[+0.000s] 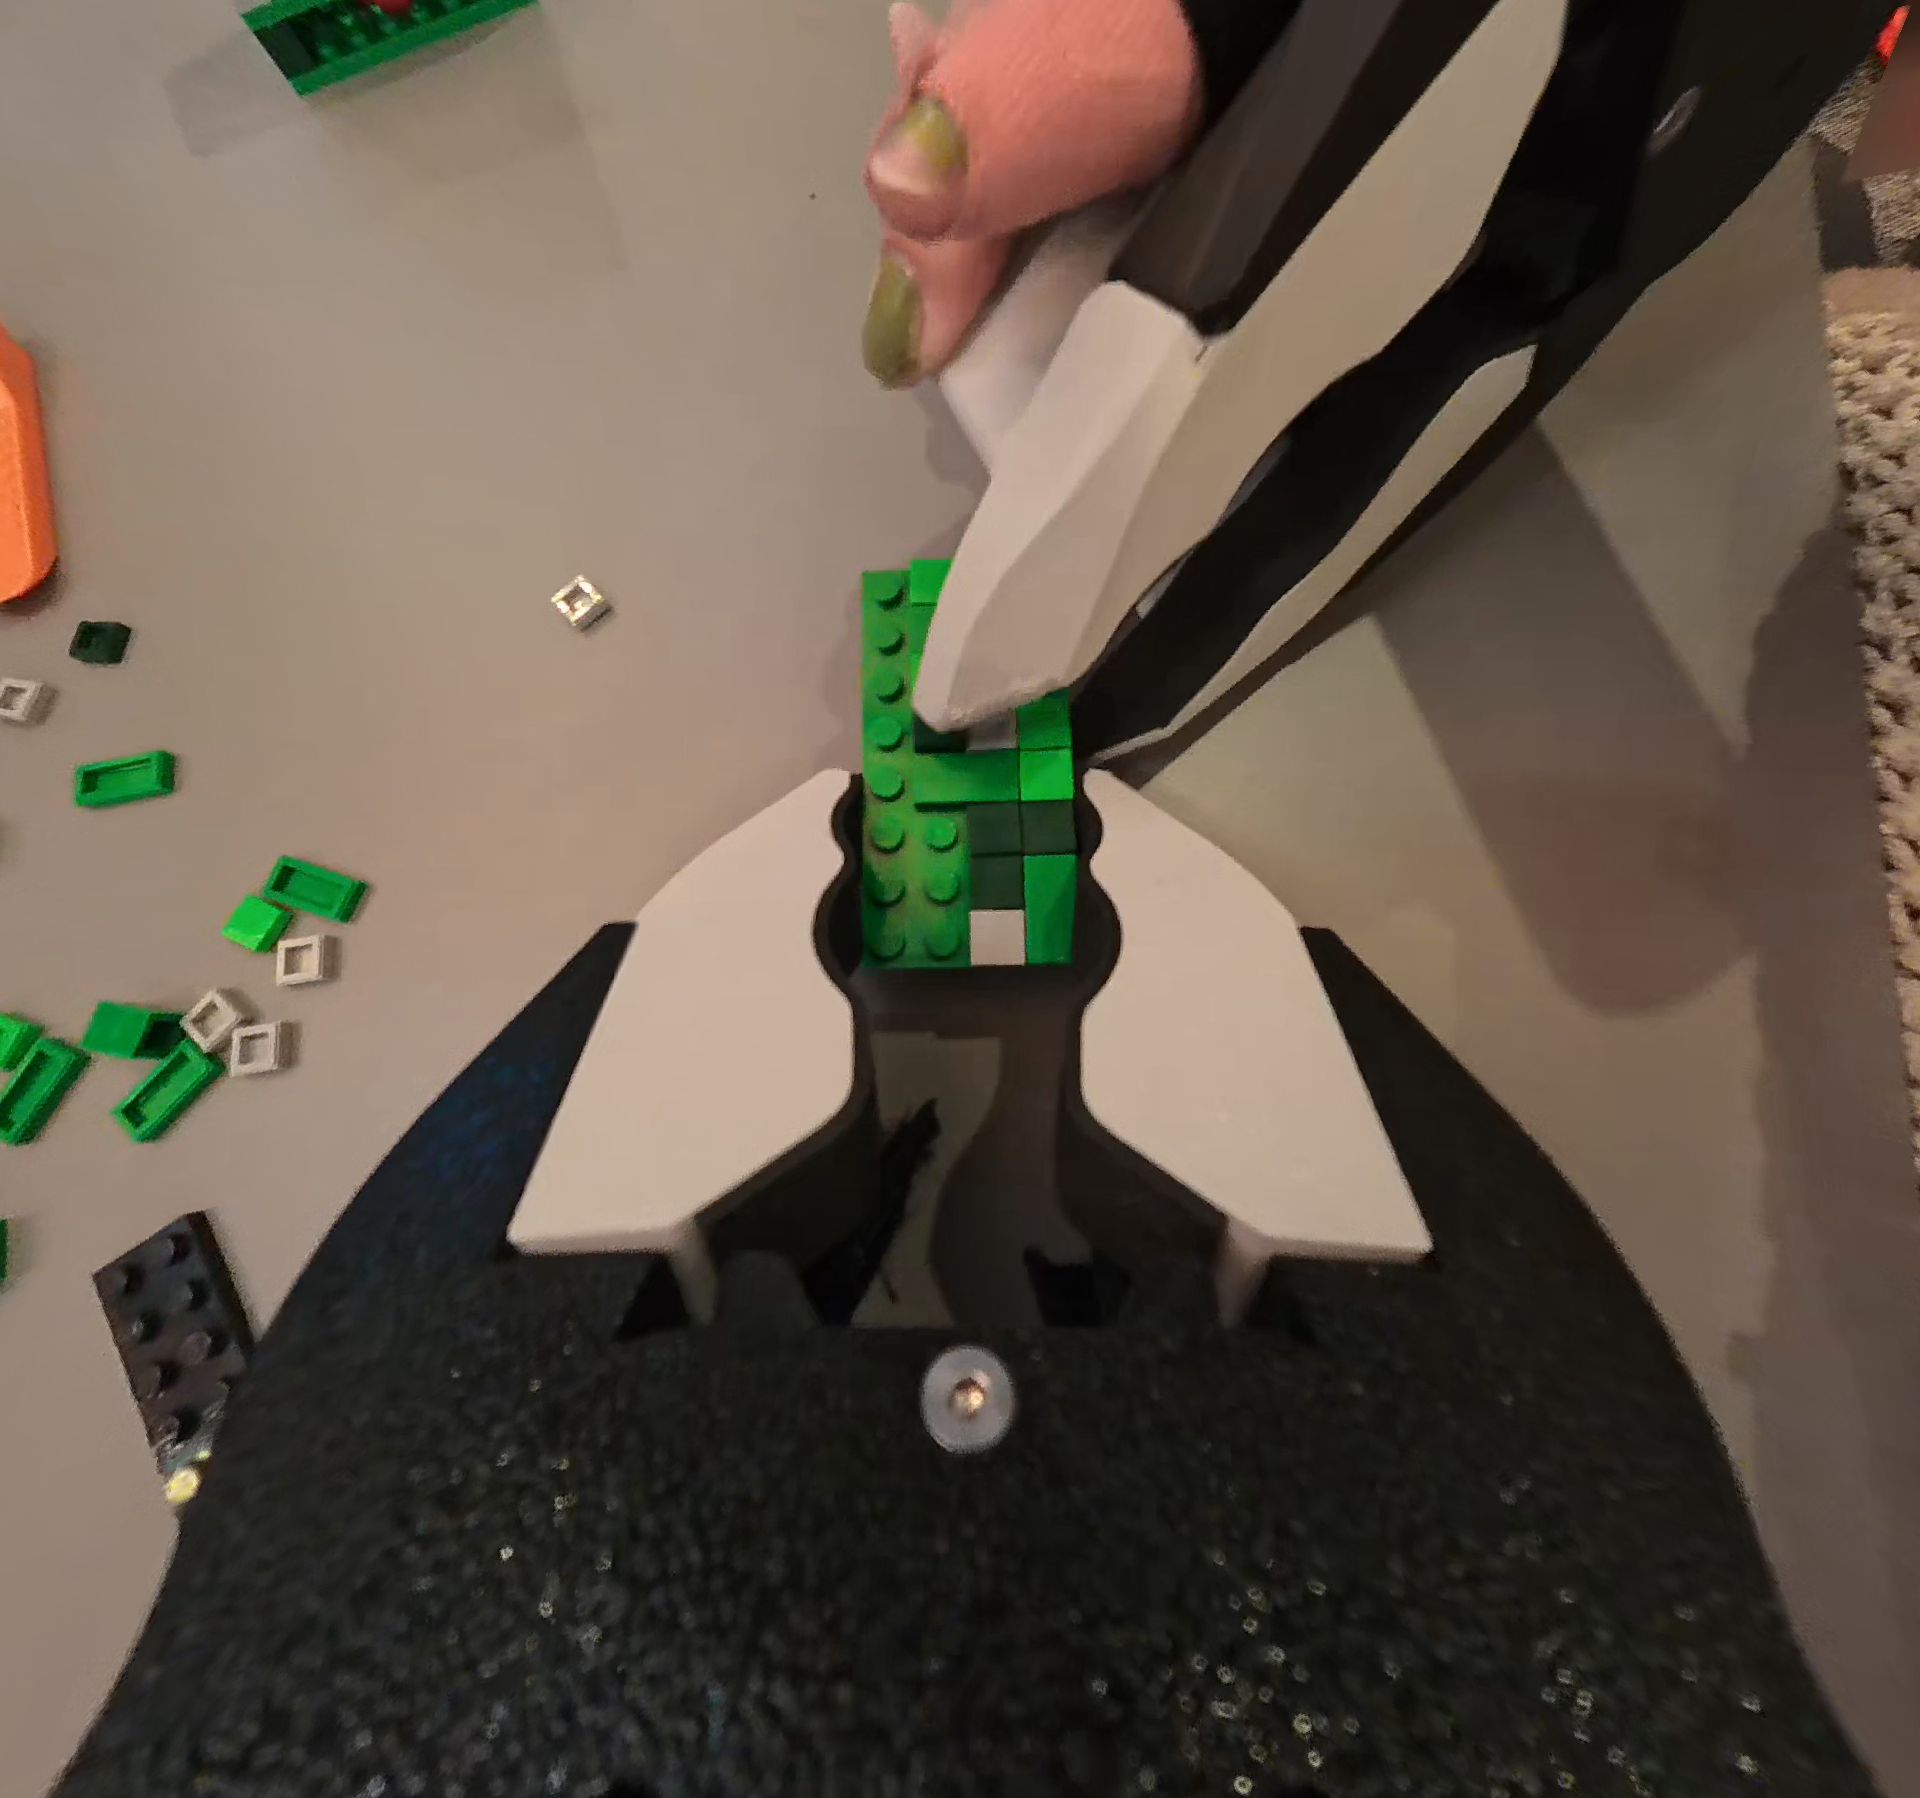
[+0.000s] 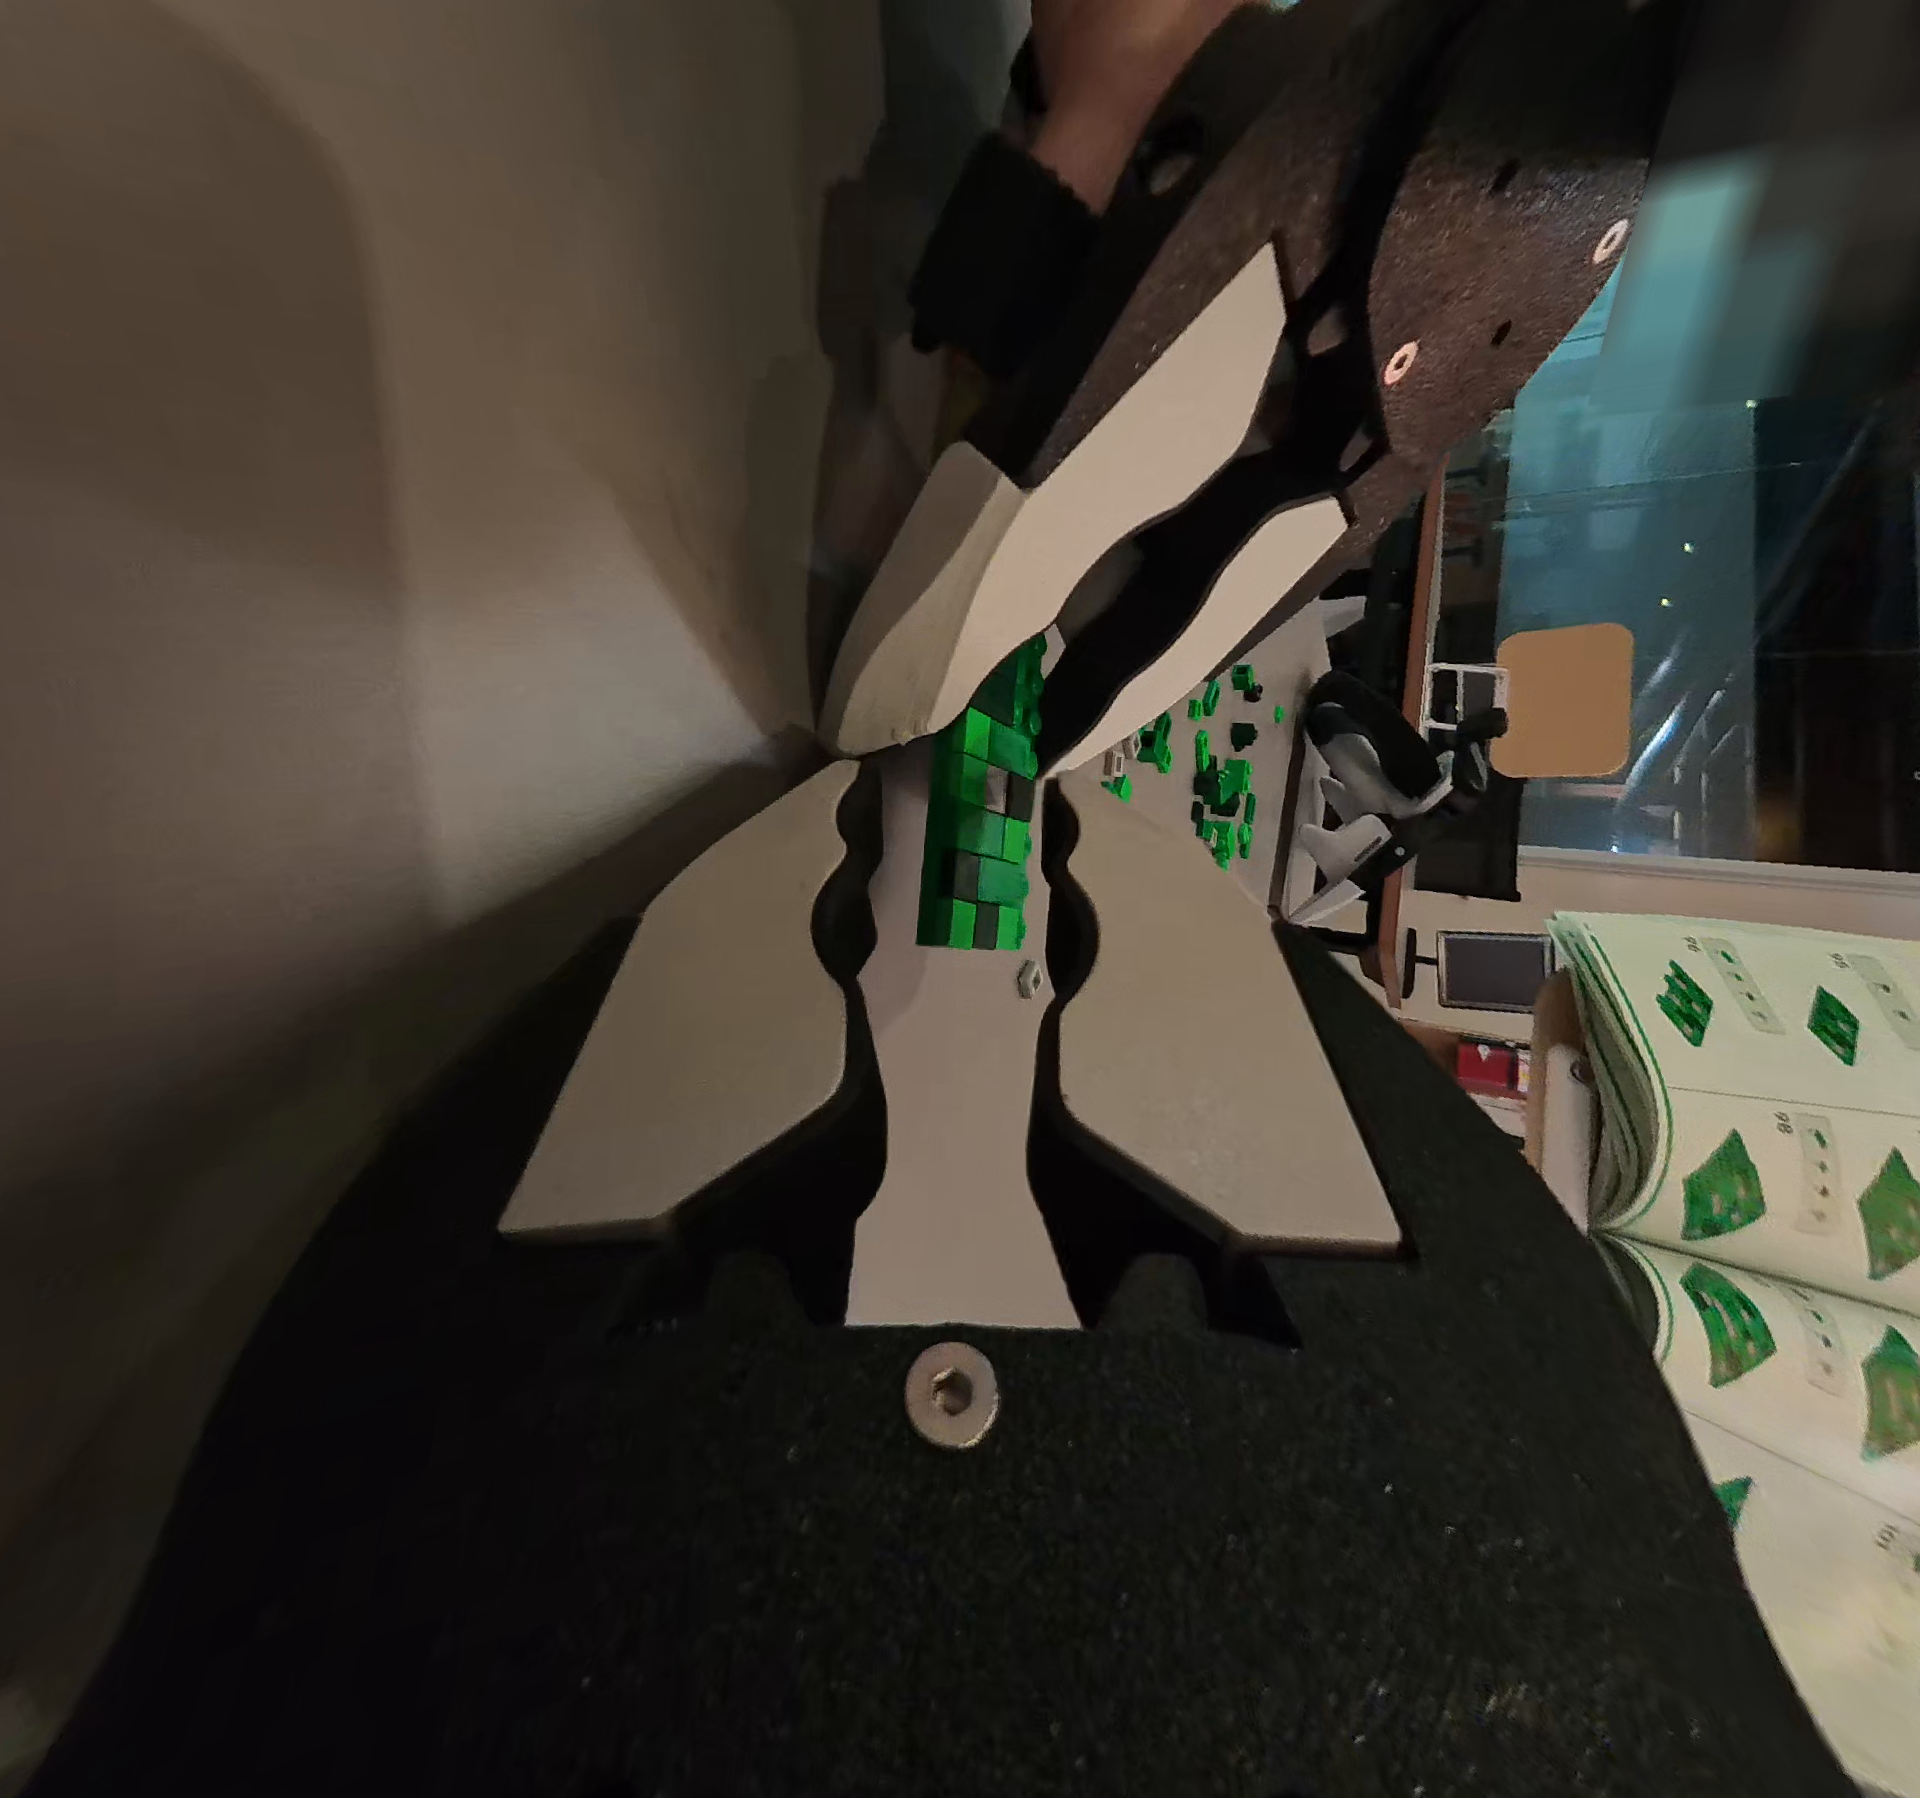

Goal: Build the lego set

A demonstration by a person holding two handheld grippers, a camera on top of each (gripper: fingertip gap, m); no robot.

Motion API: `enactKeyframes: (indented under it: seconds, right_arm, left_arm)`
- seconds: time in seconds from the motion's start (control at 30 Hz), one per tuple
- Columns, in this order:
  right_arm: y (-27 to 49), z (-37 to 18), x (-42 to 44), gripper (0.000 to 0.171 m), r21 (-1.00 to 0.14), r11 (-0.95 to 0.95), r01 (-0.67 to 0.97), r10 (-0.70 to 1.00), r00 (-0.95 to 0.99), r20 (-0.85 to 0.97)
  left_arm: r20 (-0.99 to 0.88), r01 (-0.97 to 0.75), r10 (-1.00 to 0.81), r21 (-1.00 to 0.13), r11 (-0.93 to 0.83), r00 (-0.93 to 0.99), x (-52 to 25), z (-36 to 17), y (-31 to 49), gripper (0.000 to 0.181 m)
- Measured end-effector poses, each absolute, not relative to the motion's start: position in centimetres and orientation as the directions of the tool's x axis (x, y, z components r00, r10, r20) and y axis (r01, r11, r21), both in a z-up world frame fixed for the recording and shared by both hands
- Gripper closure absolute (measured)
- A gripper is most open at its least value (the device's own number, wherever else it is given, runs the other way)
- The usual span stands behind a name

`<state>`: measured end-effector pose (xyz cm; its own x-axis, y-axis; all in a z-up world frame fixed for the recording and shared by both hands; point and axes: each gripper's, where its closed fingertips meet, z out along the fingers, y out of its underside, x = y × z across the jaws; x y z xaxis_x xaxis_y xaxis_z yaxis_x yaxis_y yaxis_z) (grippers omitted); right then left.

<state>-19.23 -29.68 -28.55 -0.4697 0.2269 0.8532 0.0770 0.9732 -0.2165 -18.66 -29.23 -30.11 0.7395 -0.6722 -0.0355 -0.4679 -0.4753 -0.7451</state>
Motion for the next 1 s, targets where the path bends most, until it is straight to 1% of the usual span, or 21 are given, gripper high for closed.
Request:
enactKeyframes:
  seconds: [0.13,0.17,0.33,0.43,0.5,0.7,0.77,0.8,0.87,0.93,1.0]
  right_arm:
    - [-29.3,-29.0,-19.5,0.147,-0.166,0.983,0.084,0.186,-0.471,0.862]
    - [-29.2,-28.9,-19.6,0.151,-0.165,0.983,0.083,0.185,-0.465,0.866]
    - [-29.1,-28.8,-19.6,0.154,-0.160,0.984,0.077,0.178,-0.450,0.875]
    - [-29.2,-28.7,-19.6,0.157,-0.130,0.990,0.062,0.144,-0.427,0.893]
    - [-29.2,-29.0,-19.5,0.164,-0.119,0.991,0.055,0.131,-0.441,0.888]
    - [-29.3,-29.1,-19.5,0.164,-0.152,0.987,0.047,0.158,-0.433,0.887]
    - [-29.3,-29.2,-19.5,0.164,-0.183,0.982,0.041,0.183,-0.417,0.890]
    - [-29.2,-29.1,-19.5,0.164,-0.191,0.981,0.039,0.190,-0.398,0.897]
    - [-28.9,-28.1,-19.7,0.164,-0.183,0.983,0.023,0.180,-0.322,0.929]
    - [-28.7,-26.8,-19.7,0.164,-0.133,0.991,-0.006,0.128,-0.231,0.964]
    - [-28.6,-25.7,-19.6,0.164,-0.062,0.997,-0.036,0.056,-0.160,0.986]
  left_arm:
    - [-0.024,-0.464,-0.677,-0.746,-0.478,0.736,-18.4,-30.1,-29.3,0.145]
    - [-0.017,-0.460,-0.678,-0.747,-0.480,0.735,-18.4,-30.1,-29.4,0.145]
    - [-0.007,-0.450,-0.677,-0.753,-0.480,0.736,-18.3,-30.2,-29.3,0.145]
    - [-0.010,-0.451,-0.678,-0.754,-0.478,0.735,-18.3,-30.2,-29.3,0.145]
    - [-0.014,-0.458,-0.685,-0.754,-0.471,0.728,-18.2,-30.1,-29.4,0.147]
    - [-0.058,-0.482,-0.692,-0.759,-0.437,0.720,-18.1,-30.0,-29.3,0.148]
    - [-0.140,-0.512,-0.665,-0.758,-0.404,0.733,-18.7,-29.7,-28.8,0.125]
    - [-0.161,-0.524,-0.659,-0.751,-0.401,0.735,-18.9,-29.6,-28.7,0.118]
    - [-0.149,-0.516,-0.660,-0.756,-0.404,0.736,-19.0,-29.3,-28.8,0.114]
    - [-0.085,-0.469,-0.671,-0.780,-0.415,0.736,-18.8,-28.9,-29.0,0.110]
    - [0.012,-0.392,-0.700,-0.822,-0.413,0.714,-18.1,-27.9,-29.4,0.113]
